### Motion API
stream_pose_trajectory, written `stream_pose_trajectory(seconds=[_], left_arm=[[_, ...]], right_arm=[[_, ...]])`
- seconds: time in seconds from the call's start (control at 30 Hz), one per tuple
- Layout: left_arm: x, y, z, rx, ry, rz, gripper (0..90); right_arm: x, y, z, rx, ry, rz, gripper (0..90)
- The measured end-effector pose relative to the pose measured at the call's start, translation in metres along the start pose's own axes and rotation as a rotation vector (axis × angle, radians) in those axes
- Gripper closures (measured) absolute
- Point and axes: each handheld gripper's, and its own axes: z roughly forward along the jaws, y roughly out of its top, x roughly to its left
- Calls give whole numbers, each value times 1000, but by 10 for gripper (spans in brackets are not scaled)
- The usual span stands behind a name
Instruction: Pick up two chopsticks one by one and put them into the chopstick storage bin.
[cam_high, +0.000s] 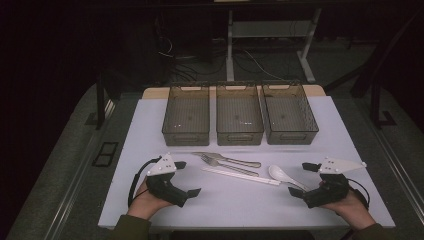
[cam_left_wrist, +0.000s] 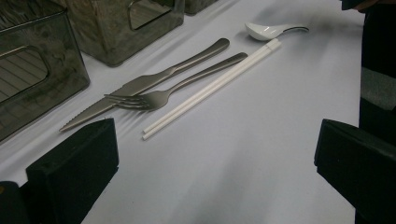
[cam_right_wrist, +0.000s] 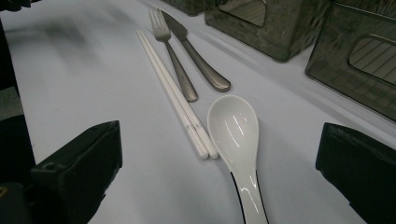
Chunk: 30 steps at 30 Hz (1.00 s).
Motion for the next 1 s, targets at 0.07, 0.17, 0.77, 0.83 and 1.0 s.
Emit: stream_pose_trajectory(seconds=[0.07, 0.17, 0.77, 0.83, 1.0], left_arm=[[0, 0, 0, 2, 0, 5, 0], [0, 0, 0, 2, 4, 2, 0], [-2, -4, -1, -11, 9, -11, 0], [-2, -4, -1, -13, 7, -13, 0], [-3, -3, 1, -11, 3, -5, 0]], right_arm=[[-1, 0, 0, -2, 2, 2, 6], [-2, 1, 1, 4, 9, 0, 6], [0, 15, 9, 25, 54, -14, 13], [1, 17, 12, 25, 63, -13, 13], [2, 23, 21, 42, 77, -27, 13]])
